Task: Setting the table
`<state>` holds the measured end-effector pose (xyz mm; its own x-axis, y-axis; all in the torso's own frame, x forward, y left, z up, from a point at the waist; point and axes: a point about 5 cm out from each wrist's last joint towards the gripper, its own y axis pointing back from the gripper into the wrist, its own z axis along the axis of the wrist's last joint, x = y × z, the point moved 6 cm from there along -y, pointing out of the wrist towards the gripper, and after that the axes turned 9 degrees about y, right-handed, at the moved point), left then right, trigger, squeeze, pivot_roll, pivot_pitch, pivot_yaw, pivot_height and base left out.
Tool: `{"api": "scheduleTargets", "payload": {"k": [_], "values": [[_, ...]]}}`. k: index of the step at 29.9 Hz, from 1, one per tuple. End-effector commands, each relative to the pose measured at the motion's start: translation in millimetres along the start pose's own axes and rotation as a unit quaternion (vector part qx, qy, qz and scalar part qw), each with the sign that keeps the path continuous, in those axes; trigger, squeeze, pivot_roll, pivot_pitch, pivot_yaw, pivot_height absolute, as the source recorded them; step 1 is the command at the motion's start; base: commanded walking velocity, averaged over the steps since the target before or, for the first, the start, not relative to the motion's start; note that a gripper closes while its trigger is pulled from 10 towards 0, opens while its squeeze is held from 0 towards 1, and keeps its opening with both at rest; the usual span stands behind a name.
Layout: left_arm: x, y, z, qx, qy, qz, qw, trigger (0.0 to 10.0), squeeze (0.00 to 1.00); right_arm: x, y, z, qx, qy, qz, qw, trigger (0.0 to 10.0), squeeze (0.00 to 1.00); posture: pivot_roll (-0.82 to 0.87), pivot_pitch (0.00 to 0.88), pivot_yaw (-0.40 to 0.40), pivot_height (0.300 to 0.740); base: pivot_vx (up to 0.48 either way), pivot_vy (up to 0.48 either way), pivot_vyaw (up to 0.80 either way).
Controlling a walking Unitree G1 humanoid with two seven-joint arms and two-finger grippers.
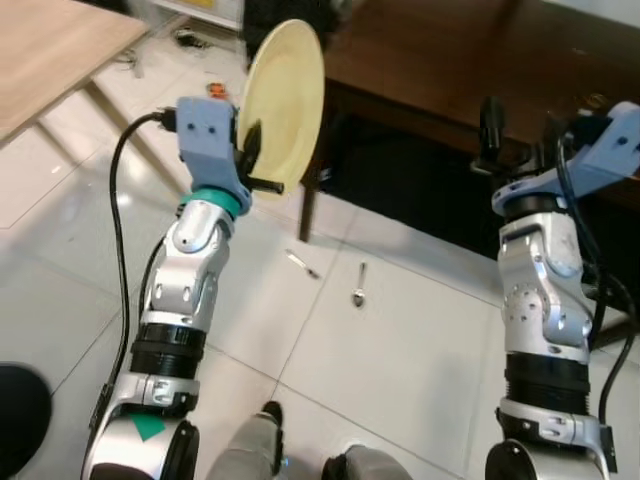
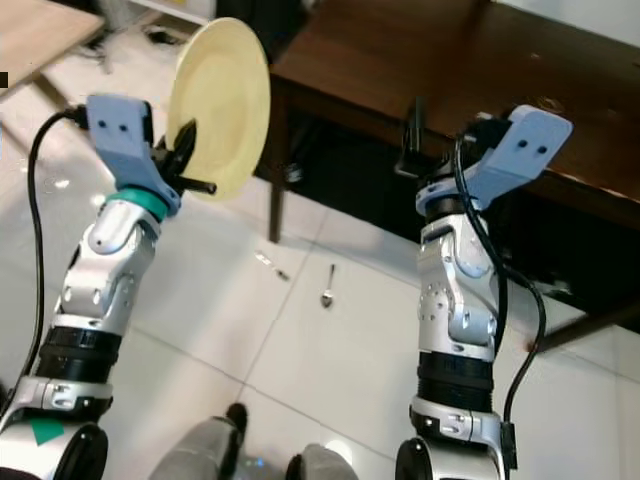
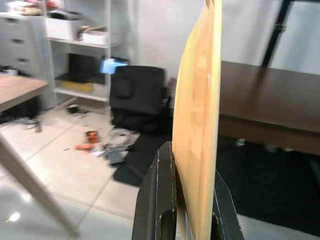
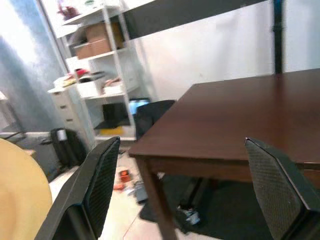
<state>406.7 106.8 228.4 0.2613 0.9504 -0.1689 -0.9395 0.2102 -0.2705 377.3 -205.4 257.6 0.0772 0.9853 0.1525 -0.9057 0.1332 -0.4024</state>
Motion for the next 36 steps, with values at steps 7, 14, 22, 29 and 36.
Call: {"api": "scheduleTargets", "payload": {"k": [7,14,22,29,36], "values": [[-2.6,-0.6,-4.1,0.007,0.000,-0.003,1.000,10.0,0.00,-7.1,1.8,-4.6,0.008,0.001,-0.010,1.000,10.0,0.00,0.10,0.033,0.000,0.740,0.000,0.000,0.80],[-2.4,-1.1,-3.9,0.007,0.000,-0.001,1.000,10.0,0.00,-7.2,1.6,-4.1,0.008,0.001,-0.010,1.000,10.0,0.00,0.10,0.035,-0.001,0.740,0.000,0.000,0.80],[-1.1,-1.1,-4.0,0.008,-0.002,0.003,1.000,10.0,0.00,-7.1,1.3,-3.7,0.008,0.000,-0.009,1.000,10.0,0.00,0.10,0.039,-0.002,0.740,0.000,0.000,0.80],[-0.1,-1.1,-5.3,0.011,-0.005,0.007,1.000,10.0,0.00,-6.7,1.4,-3.8,0.008,-0.001,-0.009,1.000,10.0,0.00,0.10,0.042,-0.002,0.740,0.000,0.000,0.80],[0.7,-1.5,-5.6,0.011,-0.006,0.010,1.000,10.0,0.00,-7.9,1.8,-3.9,0.009,-0.001,-0.012,1.000,10.0,0.00,0.10,0.044,-0.003,0.740,0.000,0.000,0.80]]}}
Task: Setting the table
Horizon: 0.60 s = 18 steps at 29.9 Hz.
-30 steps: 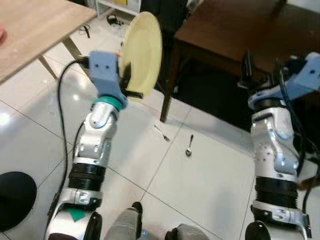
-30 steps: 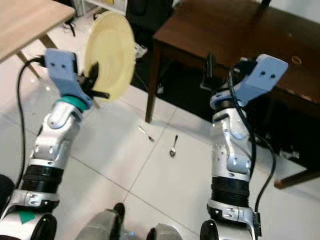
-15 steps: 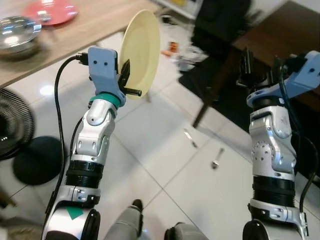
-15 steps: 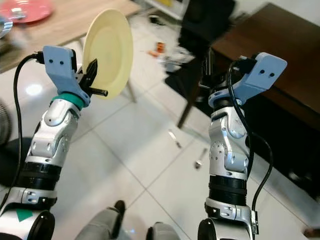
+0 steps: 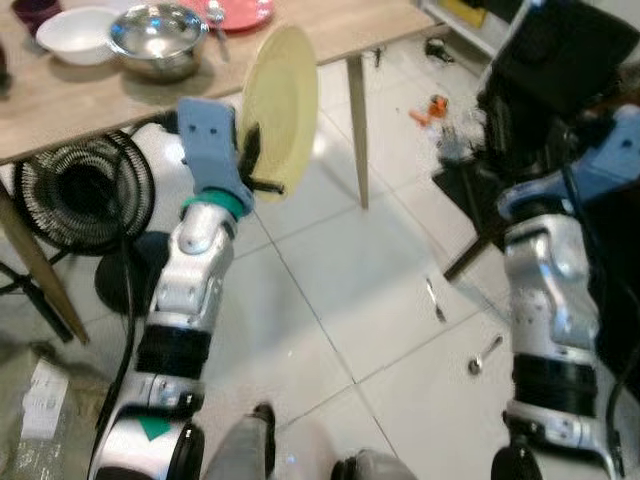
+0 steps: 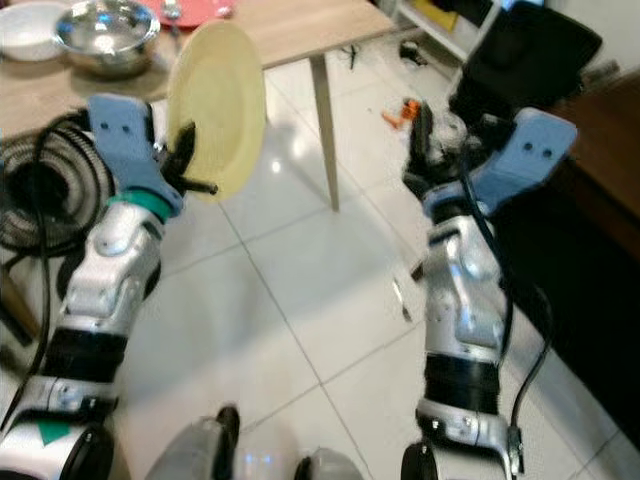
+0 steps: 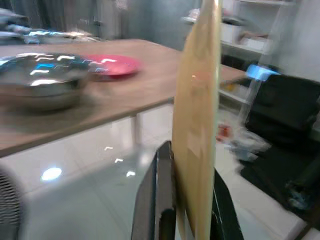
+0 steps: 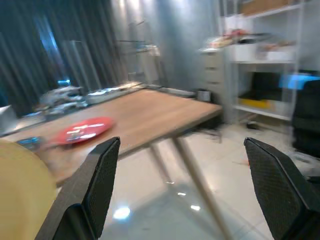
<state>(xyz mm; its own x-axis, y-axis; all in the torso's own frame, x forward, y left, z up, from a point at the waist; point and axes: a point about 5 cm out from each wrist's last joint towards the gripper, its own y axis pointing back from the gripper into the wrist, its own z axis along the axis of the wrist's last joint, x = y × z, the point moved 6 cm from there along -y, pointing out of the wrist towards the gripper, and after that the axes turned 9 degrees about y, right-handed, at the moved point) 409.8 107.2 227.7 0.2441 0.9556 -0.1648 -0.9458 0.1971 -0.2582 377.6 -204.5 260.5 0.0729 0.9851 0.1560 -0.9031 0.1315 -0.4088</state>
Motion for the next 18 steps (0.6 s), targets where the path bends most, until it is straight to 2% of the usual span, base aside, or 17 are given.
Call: {"api": "scheduleTargets", "payload": {"k": [1,4,9,18], "values": [[-0.3,1.0,-4.3,0.006,-0.002,0.003,1.000,10.0,0.00,-9.6,3.1,-5.9,0.011,-0.002,-0.015,1.000,10.0,0.00,0.10,0.046,-0.003,0.740,0.000,0.000,0.80],[2.1,0.6,-3.3,0.003,-0.006,0.010,1.000,10.0,0.00,-12.0,2.7,-5.5,0.009,-0.004,-0.024,1.000,10.0,0.00,0.10,0.046,-0.003,0.740,0.000,0.000,0.53],[9.5,-1.4,-2.0,0.001,-0.015,0.028,1.000,10.0,0.00,-16.9,2.3,-3.6,0.003,-0.018,-0.037,0.999,10.0,0.00,0.11,0.047,-0.002,0.740,0.458,0.000,0.00],[7.9,-2.0,-0.6,-0.001,-0.017,0.023,1.000,10.0,0.00,-18.7,2.7,-3.5,0.002,-0.020,-0.044,0.999,10.0,0.00,0.11,0.045,-0.001,0.740,0.460,0.000,0.00]]}}
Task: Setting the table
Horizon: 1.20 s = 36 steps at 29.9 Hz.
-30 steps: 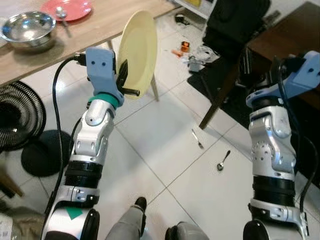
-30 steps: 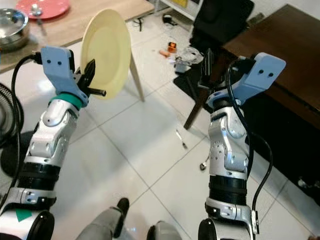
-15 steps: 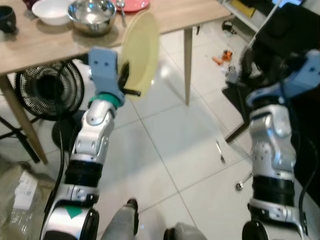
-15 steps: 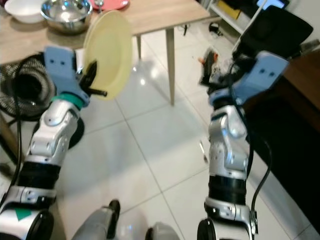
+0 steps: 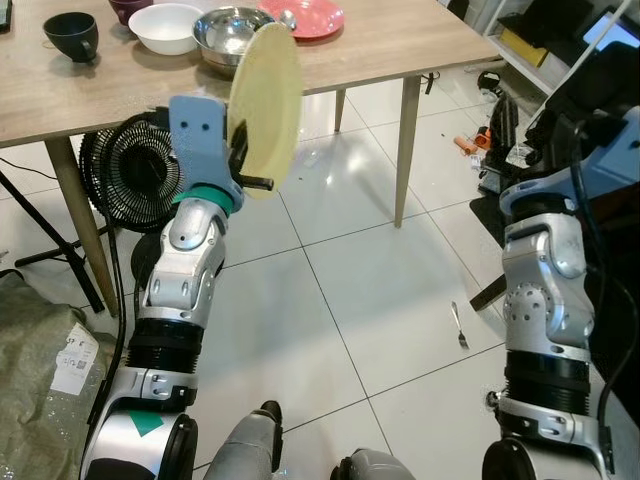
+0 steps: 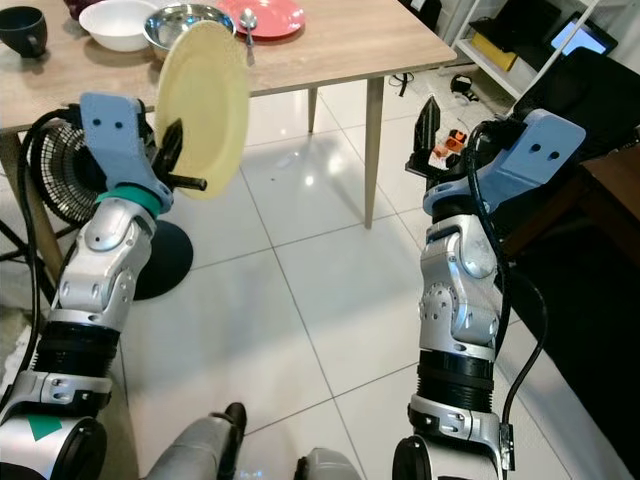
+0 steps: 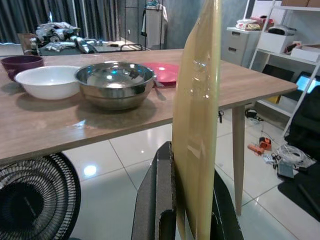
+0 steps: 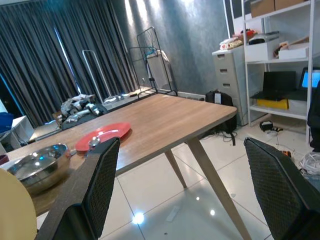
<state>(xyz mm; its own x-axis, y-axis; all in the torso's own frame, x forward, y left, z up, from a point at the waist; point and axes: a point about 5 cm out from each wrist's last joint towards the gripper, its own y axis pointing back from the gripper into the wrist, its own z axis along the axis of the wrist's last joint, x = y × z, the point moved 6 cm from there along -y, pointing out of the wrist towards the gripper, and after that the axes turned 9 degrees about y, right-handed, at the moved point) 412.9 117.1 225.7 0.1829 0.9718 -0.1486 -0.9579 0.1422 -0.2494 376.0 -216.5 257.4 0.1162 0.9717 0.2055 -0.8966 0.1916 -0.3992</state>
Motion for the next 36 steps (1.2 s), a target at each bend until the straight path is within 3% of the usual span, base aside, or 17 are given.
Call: {"api": "scheduleTargets", "payload": {"k": [1,4,8,13,20,22,28,32,33,36], "values": [[-3.2,-1.3,0,-0.002,-0.001,-0.006,1.000,10.0,0.00,-9.6,0.9,-3,0.006,-0.005,-0.022,1.000,10.0,0.00,0.11,0.045,-0.001,0.740,0.461,0.000,0.00],[-3.2,-1.3,0,-0.002,-0.001,-0.006,1.000,10.0,0.00,-9.6,0.9,-3,0.006,-0.005,-0.022,1.000,10.0,0.00,0.11,0.045,-0.001,0.740,0.461,0.000,0.00],[-7.0,-2.4,2,-0.004,0.001,-0.014,1.000,10.0,0.00,-26.4,-0.3,-9,0.017,-0.004,-0.059,0.998,10.0,0.00,0.12,0.047,0.013,0.740,0.463,0.000,0.00],[-32.8,-8.3,11,-0.015,-0.016,-0.071,0.997,10.0,0.00,-44.9,3.6,-12,0.021,0.046,-0.090,0.995,10.0,0.00,0.11,0.062,0.057,0.740,0.465,0.000,0.00],[-51.6,-15.8,21,-0.029,-0.024,-0.109,0.993,10.0,0.00,-60.0,11.0,-10,0.020,0.111,-0.107,0.988,10.0,0.00,0.10,0.083,0.080,0.740,0.466,0.000,0.00],[-59.3,-18.0,27,-0.035,-0.014,-0.130,0.991,10.0,0.00,-62.3,13.4,-13,0.029,0.150,-0.090,0.984,10.0,0.00,0.09,0.089,0.083,0.740,0.469,0.000,0.00],[-60.0,-20.5,32,-0.032,0.024,-0.141,0.989,10.0,0.00,-69.2,16.7,-13,0.034,0.194,-0.090,0.976,10.0,0.00,0.08,0.104,0.102,0.740,0.469,0.000,0.00],[-60.8,-22.8,34,-0.024,0.061,-0.149,0.987,10.0,0.00,-88.4,22.1,-6,0.031,0.220,-0.119,0.968,10.0,0.00,0.07,0.103,0.118,0.740,0.456,0.000,0.00],[-63.9,-25.0,37,-0.020,0.087,-0.160,0.983,10.0,0.00,-102.9,26.8,2,0.024,0.232,-0.142,0.962,10.0,0.00,0.06,0.099,0.127,0.740,0.446,0.000,0.00],[-65.8,-26.6,38,-0.020,0.098,-0.165,0.981,10.0,0.00,-109.3,29.0,6,0.019,0.236,-0.151,0.960,10.0,0.00,0.06,0.097,0.131,0.740,0.447,0.000,0.00]]}}
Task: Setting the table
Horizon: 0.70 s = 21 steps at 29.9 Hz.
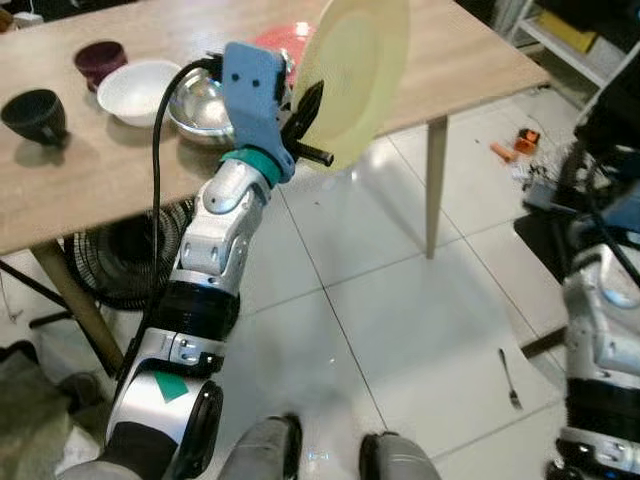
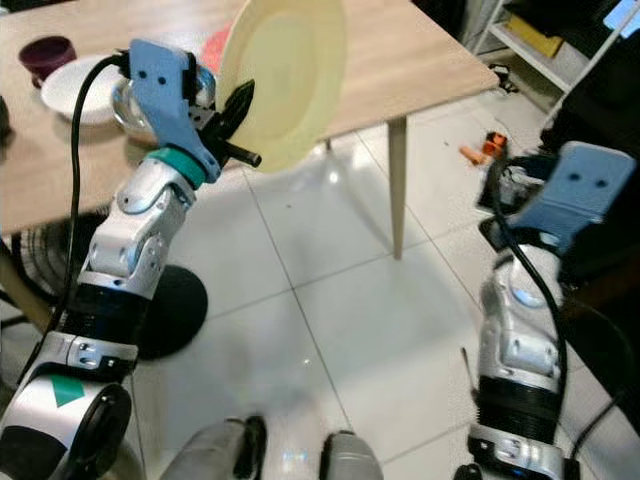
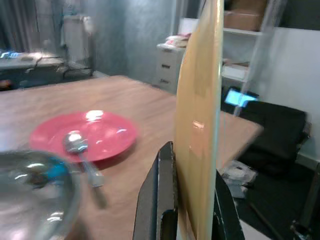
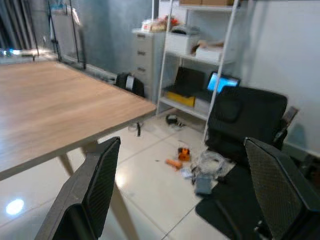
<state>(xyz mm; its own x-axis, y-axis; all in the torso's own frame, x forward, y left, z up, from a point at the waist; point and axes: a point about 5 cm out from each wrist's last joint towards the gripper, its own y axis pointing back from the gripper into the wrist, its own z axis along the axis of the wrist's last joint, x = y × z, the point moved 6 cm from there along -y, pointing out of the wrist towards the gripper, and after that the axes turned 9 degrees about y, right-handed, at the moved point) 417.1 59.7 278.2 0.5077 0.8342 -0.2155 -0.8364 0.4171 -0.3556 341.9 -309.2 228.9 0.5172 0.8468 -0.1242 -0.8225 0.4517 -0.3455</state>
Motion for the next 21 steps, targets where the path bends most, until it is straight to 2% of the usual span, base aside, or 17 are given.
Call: {"api": "scheduleTargets", "payload": {"k": [1,2,4,5,6,9,16,21], "values": [[-2.4,-2.2,-1,0.004,0.013,-0.007,1.000,10.0,0.00,-11.1,2.0,-1,0.000,0.006,-0.016,1.000,10.0,0.00,0.06,0.097,0.131,0.740,0.450,0.000,0.00],[-3.2,-4.4,1,0.003,0.027,-0.010,1.000,10.0,0.00,-18.2,2.1,0,-0.002,0.008,-0.026,1.000,10.0,0.00,0.06,0.093,0.134,0.740,0.442,0.000,0.00],[-3.2,-4.4,1,0.003,0.027,-0.010,1.000,10.0,0.00,-18.2,2.1,0,-0.002,0.008,-0.026,1.000,10.0,0.00,0.06,0.093,0.134,0.740,0.442,0.000,0.00],[-1.8,-6.9,6,0.000,0.058,-0.014,0.998,10.0,0.00,-25.8,1.3,4,-0.009,0.005,-0.039,0.999,10.0,0.00,0.07,0.086,0.130,0.740,0.431,0.000,0.00],[-0.7,-7.1,8,-0.001,0.069,-0.015,0.998,10.0,0.00,-25.7,0.5,5,-0.011,0.002,-0.041,0.999,10.0,0.00,0.07,0.086,0.130,0.740,0.431,0.000,0.00],[-0.7,-7.1,8,-0.001,0.069,-0.015,0.998,10.0,0.00,-25.7,0.5,5,-0.011,0.002,-0.041,0.999,10.0,0.00,0.07,0.086,0.130,0.740,0.431,0.000,0.00],[4.8,-6.1,15,-0.008,0.106,-0.015,0.994,10.0,0.00,-9.5,-5.9,13,-0.022,-0.021,-0.027,0.999,10.0,0.00,0.09,0.080,0.111,0.740,0.431,0.000,0.00],[4.4,-5.1,16,-0.008,0.101,-0.022,0.995,10.0,0.00,2.0,-7.2,17,-0.029,-0.032,-0.014,0.999,10.0,0.00,0.09,0.066,0.110,0.740,0.424,0.000,0.00]]}}
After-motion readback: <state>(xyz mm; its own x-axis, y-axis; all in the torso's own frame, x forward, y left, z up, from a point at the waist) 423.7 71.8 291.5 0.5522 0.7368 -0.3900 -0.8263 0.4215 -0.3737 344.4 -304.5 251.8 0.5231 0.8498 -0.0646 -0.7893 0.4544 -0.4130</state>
